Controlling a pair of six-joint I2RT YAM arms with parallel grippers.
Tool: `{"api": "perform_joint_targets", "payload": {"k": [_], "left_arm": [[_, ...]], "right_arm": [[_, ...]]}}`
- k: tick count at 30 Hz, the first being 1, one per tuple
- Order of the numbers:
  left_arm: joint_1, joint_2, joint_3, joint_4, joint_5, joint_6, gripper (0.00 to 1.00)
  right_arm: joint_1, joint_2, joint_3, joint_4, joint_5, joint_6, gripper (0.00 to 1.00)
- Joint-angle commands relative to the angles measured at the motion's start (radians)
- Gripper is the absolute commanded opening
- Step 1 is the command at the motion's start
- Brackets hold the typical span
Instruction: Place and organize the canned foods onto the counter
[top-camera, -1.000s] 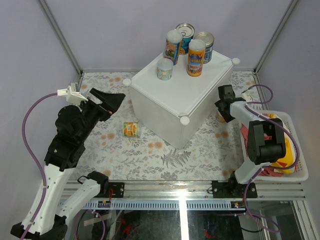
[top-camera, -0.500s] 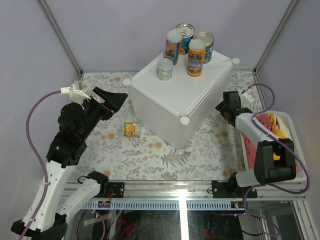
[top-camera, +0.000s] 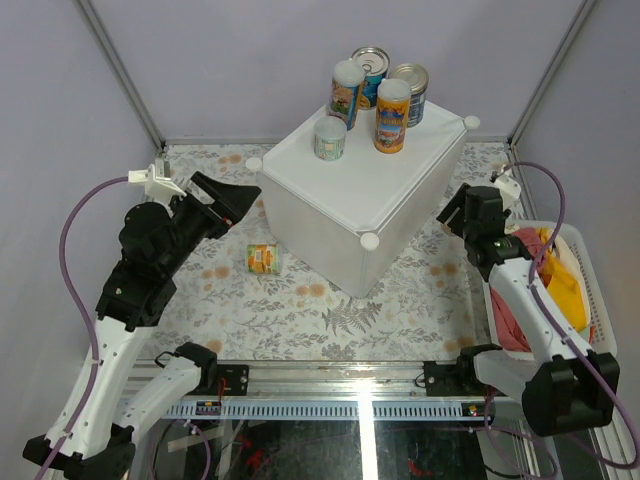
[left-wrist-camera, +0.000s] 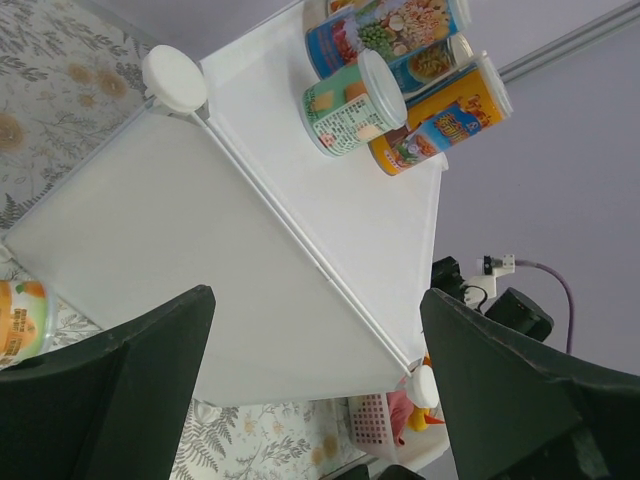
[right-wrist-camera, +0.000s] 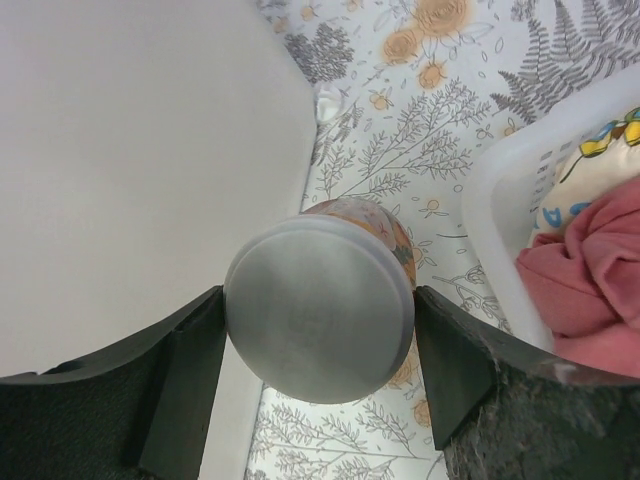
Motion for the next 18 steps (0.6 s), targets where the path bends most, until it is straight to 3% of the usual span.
{"api": "perform_joint_targets", "payload": {"k": [1,8,18], "left_arm": [[0.007,-0.007,0.006,0.083,0.043,0.011,0.84],[0.006,-0.012,0.004,0.091,0.051,0.006,0.84],[0.007,-0.019,0.011,0.09,0.054,0.009,0.84]], "right_arm": [[0.017,-0.133,0.053,0.001,-0.035,-0.107,0.0],[0.024,-0.192,0.227,-0.133,-0.077,-0.166,0.0],[0.034,-0.146,0.509,-0.274,-0.16,-0.213,0.0]]}}
